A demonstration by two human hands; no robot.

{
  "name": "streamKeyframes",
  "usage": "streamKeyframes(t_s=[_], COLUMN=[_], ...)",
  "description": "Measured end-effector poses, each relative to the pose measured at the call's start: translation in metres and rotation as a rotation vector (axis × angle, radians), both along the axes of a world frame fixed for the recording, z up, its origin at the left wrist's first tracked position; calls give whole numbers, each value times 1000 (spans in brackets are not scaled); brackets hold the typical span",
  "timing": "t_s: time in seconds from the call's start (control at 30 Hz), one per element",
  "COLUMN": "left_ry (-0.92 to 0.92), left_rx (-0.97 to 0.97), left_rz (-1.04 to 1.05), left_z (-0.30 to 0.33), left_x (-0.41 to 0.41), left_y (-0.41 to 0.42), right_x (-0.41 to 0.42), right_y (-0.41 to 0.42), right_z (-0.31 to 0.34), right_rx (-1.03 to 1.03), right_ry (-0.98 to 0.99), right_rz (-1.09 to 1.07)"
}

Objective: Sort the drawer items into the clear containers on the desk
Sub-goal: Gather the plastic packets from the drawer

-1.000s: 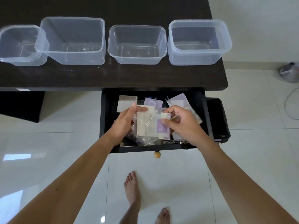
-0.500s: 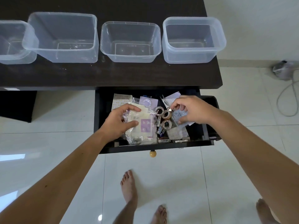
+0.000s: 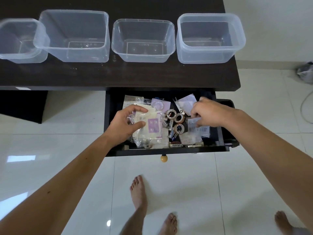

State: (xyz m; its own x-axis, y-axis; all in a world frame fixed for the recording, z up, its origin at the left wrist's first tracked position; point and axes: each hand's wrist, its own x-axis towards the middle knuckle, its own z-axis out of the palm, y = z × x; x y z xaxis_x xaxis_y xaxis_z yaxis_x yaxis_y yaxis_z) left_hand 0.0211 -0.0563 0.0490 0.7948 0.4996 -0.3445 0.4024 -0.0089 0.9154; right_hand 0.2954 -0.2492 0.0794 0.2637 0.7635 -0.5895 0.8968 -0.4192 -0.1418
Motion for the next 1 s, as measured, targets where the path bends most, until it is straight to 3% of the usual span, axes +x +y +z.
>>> streamKeyframes(t_s=[0.2,0.4,0.67,0.8,1.0], left_ry=[-85,-127,-208,-184,-303], left_rx=[16,-27,-275,-201,-271], left_rz=[91,166,248,247,202], left_z=[17,29,45,39,40], left_x=[-1,-2,-7,-8,-3], left_y=[-4,-4,-1,0,-10], right_x=[-3,-43,-100,-116,-123], right_y=[0,27,61,64,58], right_z=[51,80,41,32,27], right_rx=[154,477,658,689,535], right_ry=[184,637,602,501,624], right_rz=[-89,-441,-624,-625,-741])
